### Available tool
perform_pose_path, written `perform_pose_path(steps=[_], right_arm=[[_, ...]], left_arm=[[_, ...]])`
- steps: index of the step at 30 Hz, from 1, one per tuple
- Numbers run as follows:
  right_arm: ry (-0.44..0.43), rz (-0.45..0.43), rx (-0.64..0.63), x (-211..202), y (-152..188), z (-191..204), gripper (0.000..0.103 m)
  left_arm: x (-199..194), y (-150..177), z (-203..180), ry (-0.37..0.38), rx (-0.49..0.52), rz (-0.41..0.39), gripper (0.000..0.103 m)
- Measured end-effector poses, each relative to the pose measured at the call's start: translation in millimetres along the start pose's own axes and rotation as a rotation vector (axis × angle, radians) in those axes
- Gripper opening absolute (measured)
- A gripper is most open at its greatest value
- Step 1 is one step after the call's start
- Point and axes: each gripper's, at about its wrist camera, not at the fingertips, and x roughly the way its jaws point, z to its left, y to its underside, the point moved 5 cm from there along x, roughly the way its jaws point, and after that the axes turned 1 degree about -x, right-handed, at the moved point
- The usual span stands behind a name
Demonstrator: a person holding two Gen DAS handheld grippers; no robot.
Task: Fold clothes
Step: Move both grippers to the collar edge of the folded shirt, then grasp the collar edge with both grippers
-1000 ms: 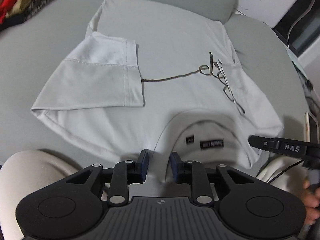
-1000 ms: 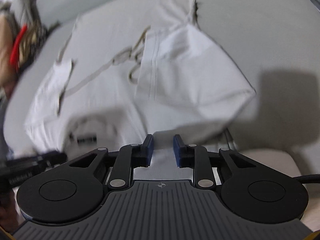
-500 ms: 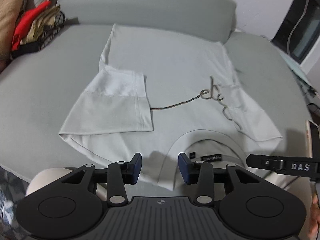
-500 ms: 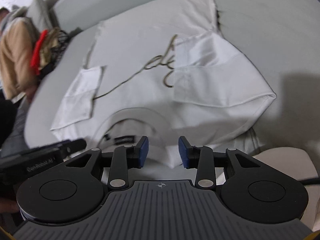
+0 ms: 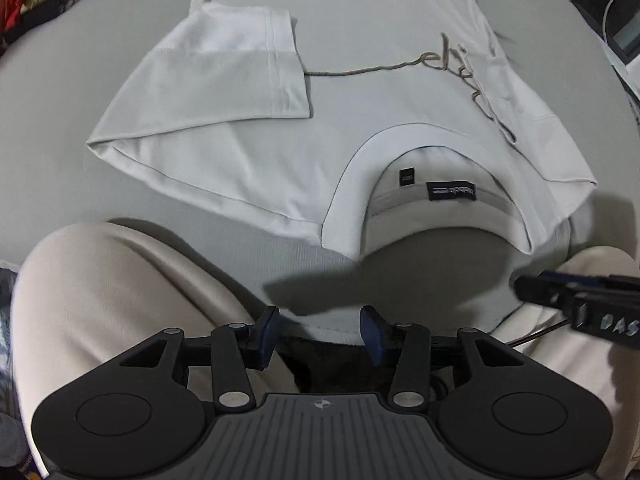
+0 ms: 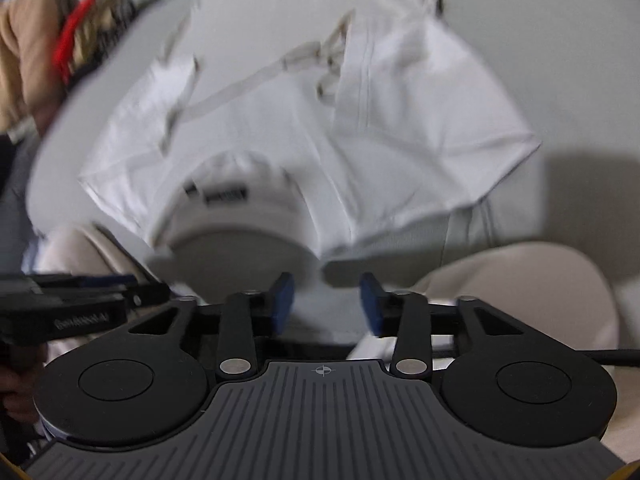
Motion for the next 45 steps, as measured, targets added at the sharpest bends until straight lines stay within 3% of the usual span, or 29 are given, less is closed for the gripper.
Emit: perform_pose_path(steps=[3,7,11,14,17,19,21,22,24,27,30,33,40,42,45], right_arm=[[-0.04,-0.105,0.045,-31.0,-19.4,1.6,0.065],[-0.125,-0.21,0.122,-71.3,-52.1,4.0,0.067],[-0.174,-0.334,0.145,-115.6,-87.7,1.0,0.089],[-0.167,-0.393,0.185,-134.9,-118.9,-9.5,0.089],[-0.137,-0.44,0.293,-137.7,-150.9,-29.4,0.088],[-0.104,-0.483,0.374,-135.2,-172.0,-45.5,0.083],[-0.055,-0.522,0.43,-129.7,-194.1,-60.8,0.069],[-0.025,-0.534,0.445,-125.8,-205.0,-67.6,0.069],[0.016,-0.511,0.434,-108.5,-229.2,-75.9,0.069],[0.05,-0.41,0.399,-62.4,-263.6,-86.7,0.069],[0.036,-0.285,0.36,-1.8,-294.5,-101.2,0.069],[0.023,-0.223,0.357,55.6,-322.2,-119.2,0.068],[0.054,-0.296,0.434,143.3,-379.7,-178.2,0.067],[0.043,-0.314,0.416,156.5,-391.1,-186.1,0.055],[0.062,-0.324,0.327,173.1,-413.6,-188.9,0.049]], left_arm=[[-27.2,-11.9,-1.4,0.016,0.004,-0.081,0.051],[-74.3,-38.0,-3.5,0.046,-0.002,-0.21,0.069],[-122.7,-75.6,2.8,0.11,-0.045,-0.343,0.073],[-150.0,-105.3,12.5,0.161,-0.083,-0.425,0.072],[-147.8,-134.1,26.8,0.192,-0.142,-0.427,0.067],[-145.2,-153.3,36.5,0.212,-0.183,-0.425,0.06],[-138.4,-172.7,45.5,0.214,-0.219,-0.415,0.053],[-133.6,-182.2,49.0,0.201,-0.231,-0.407,0.048],[-123.3,-202.9,55.8,0.192,-0.244,-0.39,0.049],[-91.6,-240.4,73.3,0.195,-0.25,-0.352,0.05],[-48.3,-279.7,96.3,0.174,-0.248,-0.313,0.047],[2.4,-313.9,118.8,0.151,-0.225,-0.313,0.039],[81.4,-375.8,159.6,0.169,-0.29,-0.375,0.04],[96.3,-385.6,165.7,0.192,-0.313,-0.383,0.04],[115.4,-398.6,168.1,0.186,-0.27,-0.371,0.04]])
